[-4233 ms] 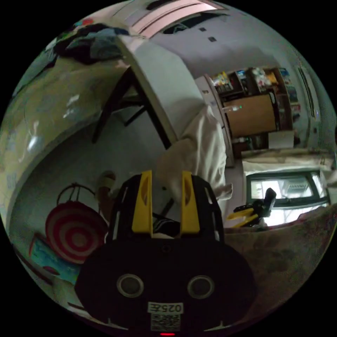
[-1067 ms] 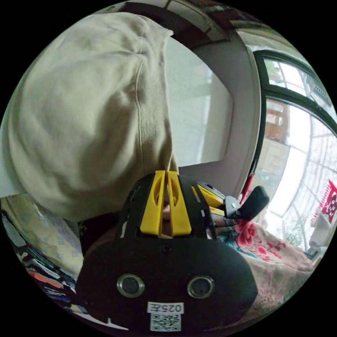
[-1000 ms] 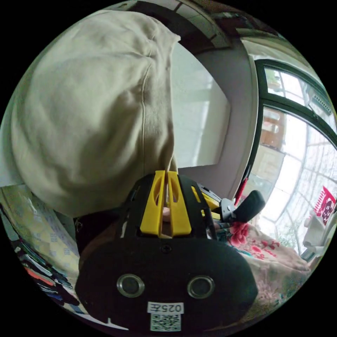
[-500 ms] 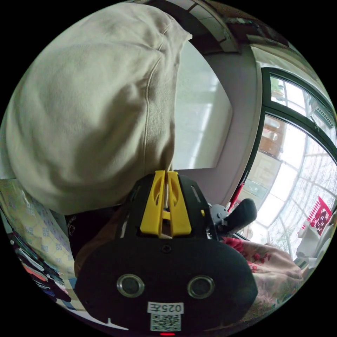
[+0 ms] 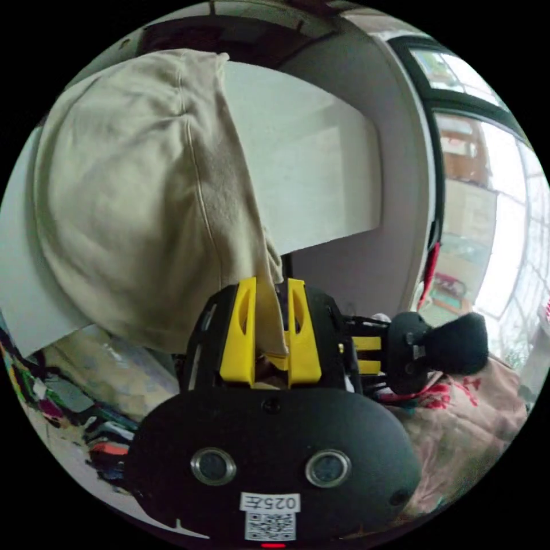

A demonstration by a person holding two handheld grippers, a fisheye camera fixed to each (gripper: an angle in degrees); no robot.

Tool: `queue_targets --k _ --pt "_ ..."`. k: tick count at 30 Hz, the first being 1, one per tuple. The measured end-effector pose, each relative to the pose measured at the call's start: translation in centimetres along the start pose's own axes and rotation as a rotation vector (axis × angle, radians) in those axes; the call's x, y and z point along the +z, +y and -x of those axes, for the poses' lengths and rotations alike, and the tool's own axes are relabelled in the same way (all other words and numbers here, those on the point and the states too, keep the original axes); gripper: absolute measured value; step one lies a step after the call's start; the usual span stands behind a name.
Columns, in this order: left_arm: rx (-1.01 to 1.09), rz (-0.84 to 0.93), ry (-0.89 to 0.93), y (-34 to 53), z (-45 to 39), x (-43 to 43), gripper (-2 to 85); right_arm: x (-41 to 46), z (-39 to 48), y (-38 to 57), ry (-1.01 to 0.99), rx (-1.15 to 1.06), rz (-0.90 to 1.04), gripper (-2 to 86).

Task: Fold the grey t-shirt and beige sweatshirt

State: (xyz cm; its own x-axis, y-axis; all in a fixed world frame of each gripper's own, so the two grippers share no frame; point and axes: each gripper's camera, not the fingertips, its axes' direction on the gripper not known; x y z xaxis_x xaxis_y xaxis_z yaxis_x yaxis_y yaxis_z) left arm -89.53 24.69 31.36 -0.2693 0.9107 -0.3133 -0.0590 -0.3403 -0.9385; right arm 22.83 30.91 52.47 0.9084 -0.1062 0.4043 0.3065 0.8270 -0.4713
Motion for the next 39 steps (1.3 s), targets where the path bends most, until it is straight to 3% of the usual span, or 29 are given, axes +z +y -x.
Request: queue_targets --k 4,11,18,22,24,29,33,39 --pt "0.043 0.063 -0.105 -1.7 -2.5 1.7 -0.9 -0.4 1.3 -0.3 0.096 0.012 0.028 1.2" --pt "0.089 -0.044 0.108 -1.9 -6.0 2.3 -1.3 -4.6 -1.7 2.1 0.111 0.285 0.065 1.1" --pt "-0.028 0.033 0.141 -4.0 -1.7 9.4 -1.5 2.4 -5.6 1.5 0.119 0.43 0.209 1.5" --pt "0.024 -0.155 0.356 -0.7 -1.4 4.9 -1.4 4.5 -6.9 2.4 0.189 0.506 0.287 2.1" --pt "0.067 -0.277 0.328 1.9 -1.9 1.0 -1.4 2.7 -7.0 3.2 0.168 0.538 0.252 3.4" --pt "0.004 -0.637 -0.18 9.4 1.8 -7.7 -0.9 -7.2 -4.8 0.4 0.086 0.434 -0.131 5.8" --pt "-0.123 -0.488 -0.154 10.4 7.4 -7.1 1.1 -7.4 -4.9 -6.6 -0.044 0.332 -0.215 9.5" --pt "-0.211 -0.419 -0.182 11.9 8.5 -5.9 2.8 -7.0 -8.4 -18.8 0.051 0.359 -0.263 11.4"
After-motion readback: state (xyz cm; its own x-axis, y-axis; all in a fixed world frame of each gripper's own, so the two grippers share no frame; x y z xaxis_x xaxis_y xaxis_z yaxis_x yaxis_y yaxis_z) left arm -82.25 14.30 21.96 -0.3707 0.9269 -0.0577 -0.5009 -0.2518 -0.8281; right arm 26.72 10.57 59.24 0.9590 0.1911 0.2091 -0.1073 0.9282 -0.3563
